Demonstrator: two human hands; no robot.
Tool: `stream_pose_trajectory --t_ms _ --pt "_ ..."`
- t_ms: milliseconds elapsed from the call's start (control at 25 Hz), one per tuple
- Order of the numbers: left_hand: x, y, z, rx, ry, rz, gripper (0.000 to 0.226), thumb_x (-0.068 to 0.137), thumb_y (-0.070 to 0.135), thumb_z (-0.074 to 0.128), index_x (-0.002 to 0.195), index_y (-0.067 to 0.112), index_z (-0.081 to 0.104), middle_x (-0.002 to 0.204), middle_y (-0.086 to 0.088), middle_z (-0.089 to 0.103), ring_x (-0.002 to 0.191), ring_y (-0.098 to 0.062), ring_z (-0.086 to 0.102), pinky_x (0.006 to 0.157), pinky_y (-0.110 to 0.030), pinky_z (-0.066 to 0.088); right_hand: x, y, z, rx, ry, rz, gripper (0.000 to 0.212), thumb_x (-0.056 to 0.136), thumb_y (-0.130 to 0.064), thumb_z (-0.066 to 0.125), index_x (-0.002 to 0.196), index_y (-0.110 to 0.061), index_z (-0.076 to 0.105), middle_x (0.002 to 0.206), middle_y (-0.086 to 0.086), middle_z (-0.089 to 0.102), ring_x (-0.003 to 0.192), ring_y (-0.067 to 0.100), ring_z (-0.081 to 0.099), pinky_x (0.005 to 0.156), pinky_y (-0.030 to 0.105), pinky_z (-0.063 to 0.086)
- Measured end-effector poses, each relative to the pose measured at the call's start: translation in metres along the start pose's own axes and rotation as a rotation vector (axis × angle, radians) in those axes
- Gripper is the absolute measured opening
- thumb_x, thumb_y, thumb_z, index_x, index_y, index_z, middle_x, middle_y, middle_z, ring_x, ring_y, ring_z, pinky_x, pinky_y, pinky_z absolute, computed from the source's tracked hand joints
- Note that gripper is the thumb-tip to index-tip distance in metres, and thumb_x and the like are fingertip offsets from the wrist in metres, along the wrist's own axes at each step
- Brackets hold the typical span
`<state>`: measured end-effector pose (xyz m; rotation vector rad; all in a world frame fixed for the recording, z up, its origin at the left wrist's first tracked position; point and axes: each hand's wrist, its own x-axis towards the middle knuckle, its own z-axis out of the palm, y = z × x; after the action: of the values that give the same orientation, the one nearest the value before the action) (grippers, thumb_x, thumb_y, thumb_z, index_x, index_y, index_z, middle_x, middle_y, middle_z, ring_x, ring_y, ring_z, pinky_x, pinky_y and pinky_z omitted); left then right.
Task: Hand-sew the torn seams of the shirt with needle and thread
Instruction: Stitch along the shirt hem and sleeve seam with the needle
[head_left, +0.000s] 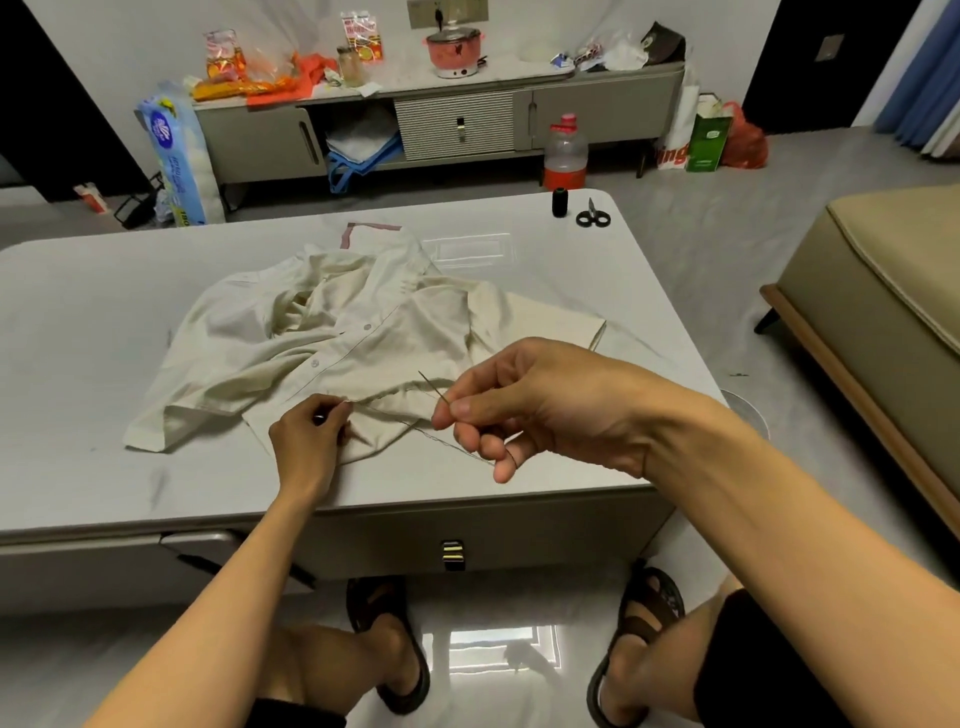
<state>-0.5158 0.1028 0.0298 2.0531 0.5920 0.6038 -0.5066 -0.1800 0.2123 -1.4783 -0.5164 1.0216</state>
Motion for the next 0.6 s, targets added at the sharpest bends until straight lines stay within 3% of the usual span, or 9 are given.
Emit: stream_pose_trajectory --t_ms 120,240,320,440,520,600 --pt "-0.002 0.003 -0.008 0.018 -0.028 0.141 0.009 0.091 0.01 0.07 0.082 0.01 0.07 0.064 -0.006 0.066 0.054 -0.009 0.059 0.057 -0.01 0.043 0.024 0.019 -0.002 -0.085 0.128 -0.073 0.016 0.098 -0.004 0.052 0.094 -0.003 0.068 0.071 0.007 0.065 0.056 0.01 0.056 0.059 0.025 0.055" --pt "-0.002 -0.002 -0.015 0.081 -0.127 0.302 0.004 0.091 0.008 0.07 0.087 0.009 0.07 0.076 -0.001 0.069 0.06 -0.011 0.064 0.061 -0.022 0.052 0.061 0.049 -0.004 -0.372 0.376 -0.182 0.018 0.097 -0.004 0.053 0.091 -0.005 0.07 0.083 0.006 0.072 0.061 0.009 0.061 0.063 0.027 0.056" --pt "0.006 -0.014 -0.019 0.117 -0.16 0.386 0.001 0.091 0.008 0.07 0.092 0.009 0.069 0.086 0.002 0.07 0.065 -0.011 0.065 0.063 -0.03 0.055 0.104 0.071 0.001 -0.595 0.389 -0.258 0.016 0.095 -0.007 0.057 0.089 -0.009 0.071 0.105 -0.001 0.071 0.071 0.006 0.061 0.07 0.029 0.056" --pt "0.001 -0.004 -0.022 0.163 -0.191 0.559 0.003 0.09 0.007 0.071 0.091 0.007 0.069 0.078 0.003 0.069 0.064 -0.006 0.064 0.061 -0.025 0.054 0.134 0.094 0.007 -0.771 0.399 -0.372 0.016 0.094 -0.008 0.06 0.089 -0.012 0.074 0.127 -0.002 0.063 0.088 0.007 0.06 0.086 0.028 0.049" --pt "0.005 -0.006 -0.023 0.188 -0.191 0.621 0.004 0.088 0.006 0.073 0.09 0.005 0.069 0.073 0.001 0.069 0.066 -0.005 0.065 0.063 -0.02 0.053 0.159 0.106 0.008 -0.773 0.427 -0.401 0.014 0.092 -0.006 0.061 0.089 -0.01 0.074 0.113 0.002 0.07 0.094 0.015 0.065 0.09 0.03 0.048" --pt "0.008 -0.012 -0.024 0.218 -0.16 0.671 0.007 0.085 0.003 0.075 0.089 0.002 0.07 0.075 -0.001 0.071 0.072 -0.006 0.064 0.068 -0.017 0.051 0.172 0.113 0.007 -0.763 0.462 -0.409 0.013 0.091 -0.005 0.062 0.088 -0.01 0.074 0.093 0.002 0.072 0.089 0.016 0.065 0.086 0.03 0.047"
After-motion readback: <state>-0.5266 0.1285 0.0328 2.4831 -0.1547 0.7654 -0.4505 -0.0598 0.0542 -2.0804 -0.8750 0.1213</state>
